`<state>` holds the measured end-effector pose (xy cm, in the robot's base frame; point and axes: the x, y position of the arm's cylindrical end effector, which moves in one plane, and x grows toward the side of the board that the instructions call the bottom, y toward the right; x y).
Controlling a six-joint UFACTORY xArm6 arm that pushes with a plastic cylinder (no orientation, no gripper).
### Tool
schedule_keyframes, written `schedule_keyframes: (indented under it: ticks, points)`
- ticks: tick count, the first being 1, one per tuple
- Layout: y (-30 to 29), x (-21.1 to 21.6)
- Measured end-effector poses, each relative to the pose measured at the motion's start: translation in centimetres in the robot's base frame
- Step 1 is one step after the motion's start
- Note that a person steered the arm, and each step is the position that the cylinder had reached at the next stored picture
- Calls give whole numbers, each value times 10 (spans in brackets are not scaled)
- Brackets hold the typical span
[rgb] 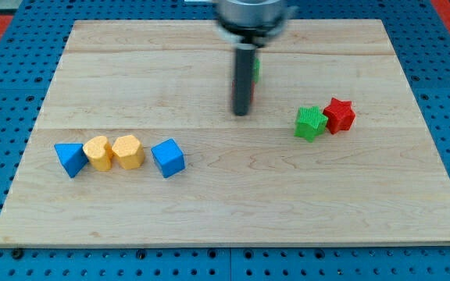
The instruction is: Place the blue cube and yellow blocks in a diagonal line
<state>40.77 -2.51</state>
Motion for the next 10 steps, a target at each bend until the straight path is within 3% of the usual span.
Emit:
schedule_keyframes:
  ticks: [2,3,4,5,6,7,9,10]
  points:
    - [-177,16]
    - [-236,57]
    - [-222,109]
    - [-161,127]
    - [-148,140]
    - [-143,138]
    - [-137,62]
    - [-138,70]
